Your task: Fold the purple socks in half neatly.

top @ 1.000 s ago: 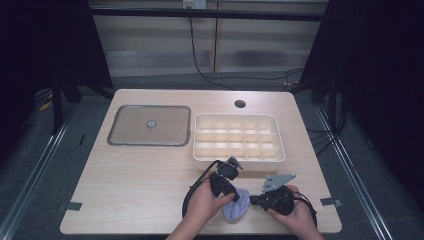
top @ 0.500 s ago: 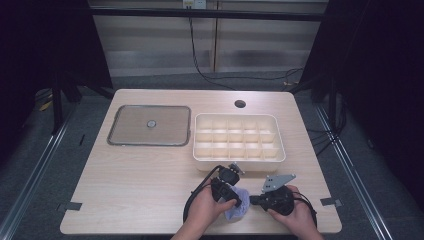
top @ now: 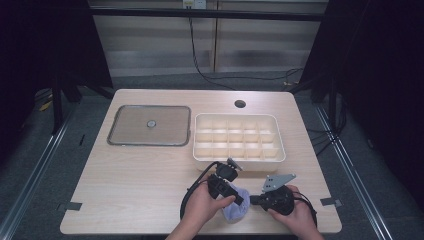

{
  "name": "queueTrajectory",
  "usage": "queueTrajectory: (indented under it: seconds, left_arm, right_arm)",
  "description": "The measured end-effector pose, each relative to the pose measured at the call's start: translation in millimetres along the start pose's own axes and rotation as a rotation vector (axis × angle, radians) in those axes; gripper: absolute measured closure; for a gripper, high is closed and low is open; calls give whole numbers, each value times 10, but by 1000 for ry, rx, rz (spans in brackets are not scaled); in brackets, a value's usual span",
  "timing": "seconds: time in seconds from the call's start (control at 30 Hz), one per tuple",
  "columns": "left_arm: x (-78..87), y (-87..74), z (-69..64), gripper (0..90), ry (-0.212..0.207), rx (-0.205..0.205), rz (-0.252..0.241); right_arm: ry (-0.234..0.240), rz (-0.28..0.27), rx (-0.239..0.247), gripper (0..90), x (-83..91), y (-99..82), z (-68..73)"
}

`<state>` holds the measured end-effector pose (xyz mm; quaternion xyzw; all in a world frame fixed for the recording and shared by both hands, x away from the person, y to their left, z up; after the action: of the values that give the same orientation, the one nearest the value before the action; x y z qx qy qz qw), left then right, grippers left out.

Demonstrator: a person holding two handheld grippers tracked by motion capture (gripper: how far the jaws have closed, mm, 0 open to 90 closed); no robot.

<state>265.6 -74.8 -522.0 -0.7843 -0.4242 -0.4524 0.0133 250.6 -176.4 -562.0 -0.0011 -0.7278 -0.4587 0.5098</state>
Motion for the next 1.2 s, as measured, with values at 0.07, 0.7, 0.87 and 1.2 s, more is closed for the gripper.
queueTrajectory:
  seconds: [0.07, 0.7, 0.87, 1.2]
  left_arm:
    - [44, 11, -1, 650, 4, 3, -11]
    - [291, -91, 217, 581, 56, 48, -47]
    - [270, -131, 264, 581, 56, 64, -44]
    - [244, -200, 332, 599, 39, 99, -54]
  right_arm:
    - [0, 1, -1, 891, 0, 0, 1]
    - [0, 1, -6, 891, 2, -2, 3]
    - [-4, -3, -2, 891, 1, 0, 0]
    - [4, -2, -11, 891, 2, -1, 7]
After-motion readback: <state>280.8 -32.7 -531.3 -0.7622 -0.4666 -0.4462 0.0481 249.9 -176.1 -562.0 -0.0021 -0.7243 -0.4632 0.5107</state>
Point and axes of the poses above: each handheld gripper's, and its own axes: x roughly backward along the jaws, y roughly out of its top, z roughly to its left, the point moved 9 cm from there along -x, roughly forward along the jaws, and after that the axes turned 12 degrees about -y, right-handed, at the moved point
